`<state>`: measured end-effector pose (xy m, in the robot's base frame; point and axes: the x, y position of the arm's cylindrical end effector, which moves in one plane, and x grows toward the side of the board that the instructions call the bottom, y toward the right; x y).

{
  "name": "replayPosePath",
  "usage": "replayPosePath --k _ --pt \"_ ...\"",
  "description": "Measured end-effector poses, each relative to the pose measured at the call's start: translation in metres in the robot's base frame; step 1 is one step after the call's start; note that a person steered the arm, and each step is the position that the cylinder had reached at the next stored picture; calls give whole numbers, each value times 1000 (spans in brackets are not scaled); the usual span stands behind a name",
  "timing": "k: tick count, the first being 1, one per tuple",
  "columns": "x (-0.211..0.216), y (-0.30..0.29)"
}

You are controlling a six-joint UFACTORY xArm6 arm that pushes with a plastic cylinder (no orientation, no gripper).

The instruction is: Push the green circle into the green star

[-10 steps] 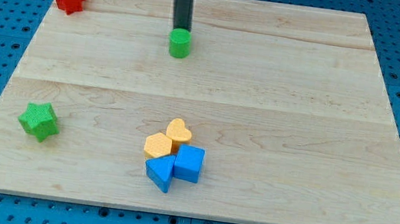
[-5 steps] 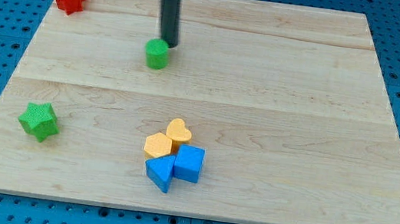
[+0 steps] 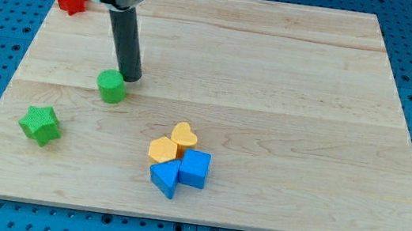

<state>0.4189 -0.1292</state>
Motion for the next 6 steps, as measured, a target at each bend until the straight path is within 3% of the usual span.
replayPosePath --k 2,6 --pt "37 -21" --pt "43 -56"
